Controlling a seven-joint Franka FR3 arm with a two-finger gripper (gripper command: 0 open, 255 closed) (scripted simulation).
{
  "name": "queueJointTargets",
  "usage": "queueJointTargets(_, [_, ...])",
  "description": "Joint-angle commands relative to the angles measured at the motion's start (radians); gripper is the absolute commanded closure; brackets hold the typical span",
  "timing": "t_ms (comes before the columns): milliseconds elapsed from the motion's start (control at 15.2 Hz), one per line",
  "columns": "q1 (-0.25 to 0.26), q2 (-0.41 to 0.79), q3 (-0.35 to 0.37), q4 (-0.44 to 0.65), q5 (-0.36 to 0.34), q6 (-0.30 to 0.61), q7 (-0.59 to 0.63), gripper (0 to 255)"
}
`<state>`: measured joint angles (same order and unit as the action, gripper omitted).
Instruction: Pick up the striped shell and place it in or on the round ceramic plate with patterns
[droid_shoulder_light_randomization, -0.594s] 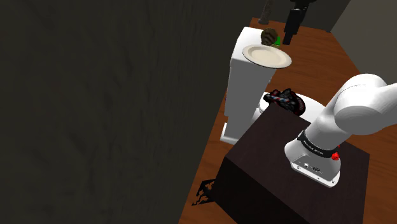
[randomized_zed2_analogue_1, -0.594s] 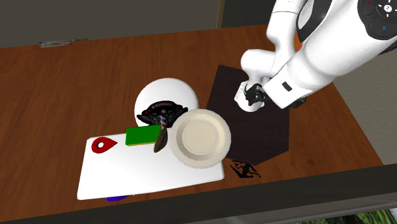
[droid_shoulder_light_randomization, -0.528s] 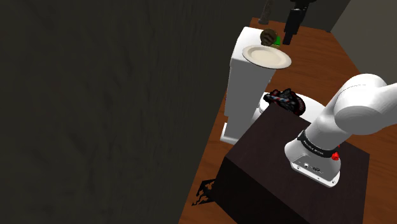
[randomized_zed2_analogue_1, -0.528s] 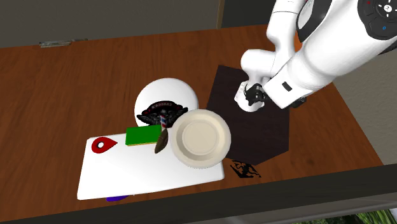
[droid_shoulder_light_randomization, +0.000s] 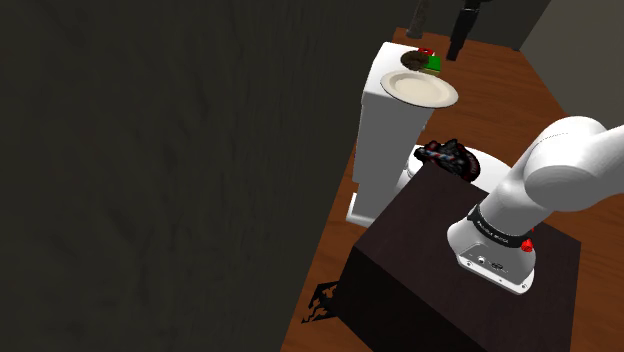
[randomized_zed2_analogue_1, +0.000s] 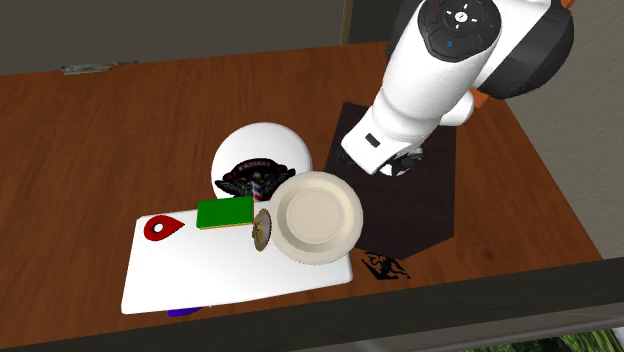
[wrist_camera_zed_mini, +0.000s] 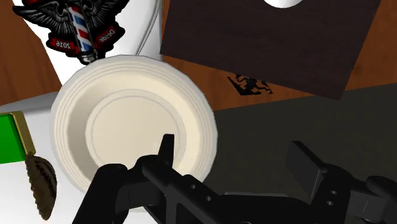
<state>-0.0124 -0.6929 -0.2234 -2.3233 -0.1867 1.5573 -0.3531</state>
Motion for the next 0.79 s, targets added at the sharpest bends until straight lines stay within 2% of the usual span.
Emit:
queueJointTargets(0, [-0.002,0.05,-0.061,0.03,-0.012,0.031,-0.073,0])
queueJointTargets(396, [0.012,0.223,-0.236,0.146,0.006,0.107,-0.287,0])
queueJointTargets(726, [0.034,0.417,-0.382,0.284,0.09,0.148,-0.491,0])
